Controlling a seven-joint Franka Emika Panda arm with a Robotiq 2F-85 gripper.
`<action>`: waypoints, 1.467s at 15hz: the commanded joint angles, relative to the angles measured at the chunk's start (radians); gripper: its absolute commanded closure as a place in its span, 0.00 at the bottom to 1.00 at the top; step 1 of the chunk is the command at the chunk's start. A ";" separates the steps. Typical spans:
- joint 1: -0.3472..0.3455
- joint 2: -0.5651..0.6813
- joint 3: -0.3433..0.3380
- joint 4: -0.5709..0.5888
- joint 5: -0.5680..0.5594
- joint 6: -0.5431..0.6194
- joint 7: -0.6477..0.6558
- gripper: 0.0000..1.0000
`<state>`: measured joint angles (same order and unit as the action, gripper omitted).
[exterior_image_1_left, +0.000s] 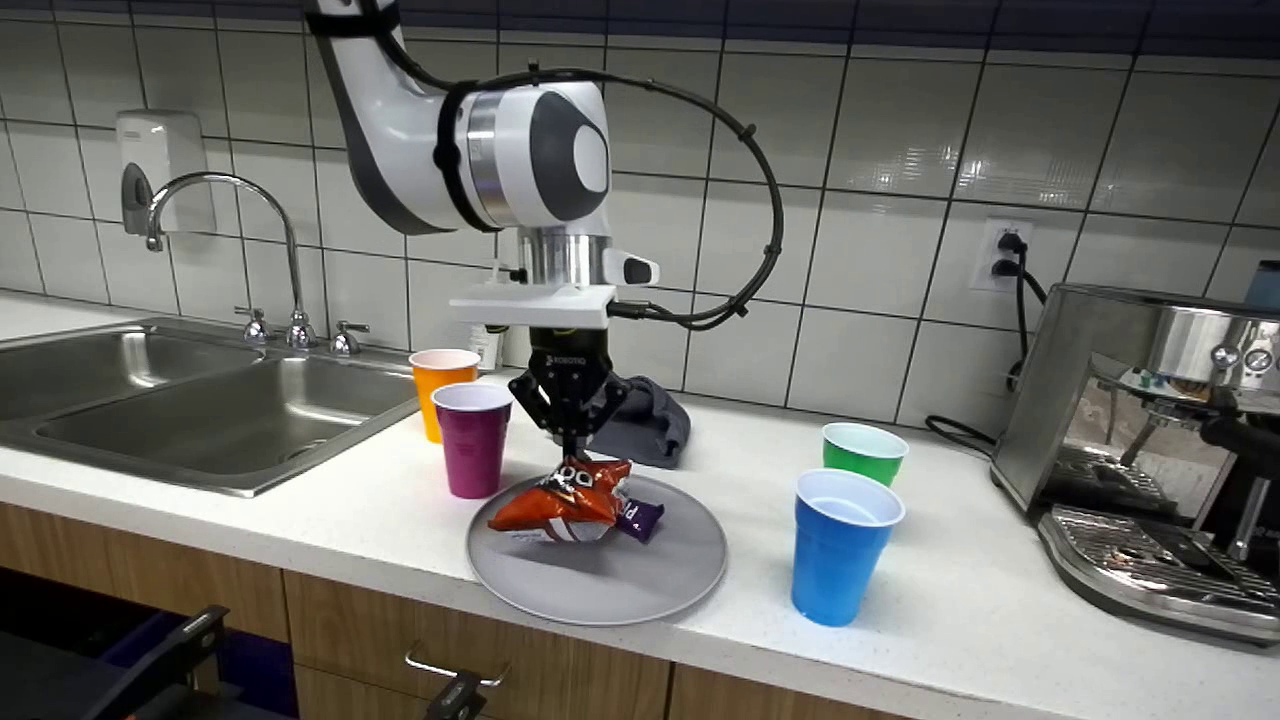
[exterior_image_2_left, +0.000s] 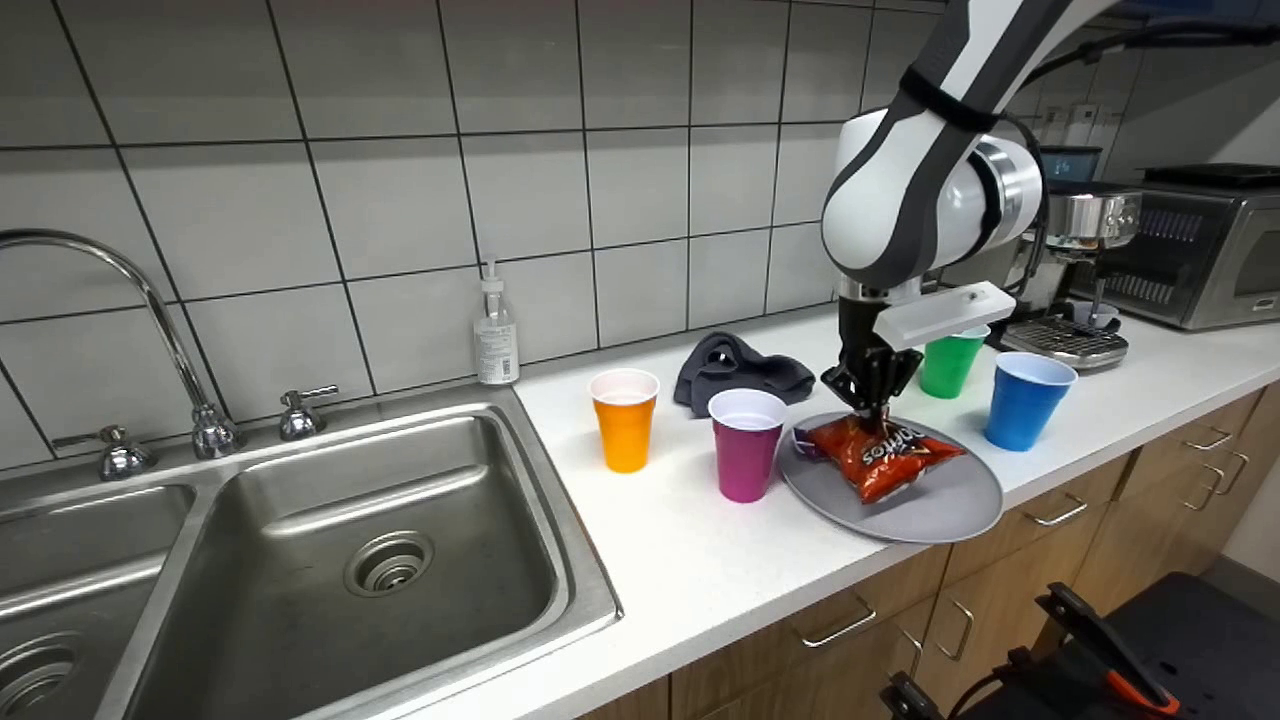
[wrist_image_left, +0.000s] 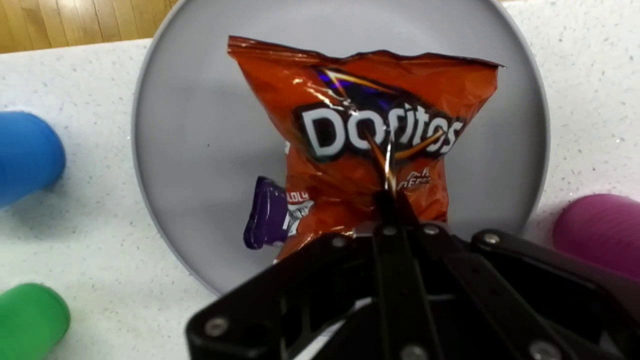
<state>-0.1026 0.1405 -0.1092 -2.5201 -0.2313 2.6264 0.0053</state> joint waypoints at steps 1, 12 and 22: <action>0.002 -0.063 0.003 0.005 0.027 -0.015 -0.047 1.00; 0.006 -0.058 0.005 0.125 0.041 -0.013 -0.039 1.00; -0.001 0.099 -0.022 0.305 0.030 -0.003 0.021 1.00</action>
<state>-0.1014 0.1665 -0.1168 -2.3007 -0.2086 2.6270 0.0037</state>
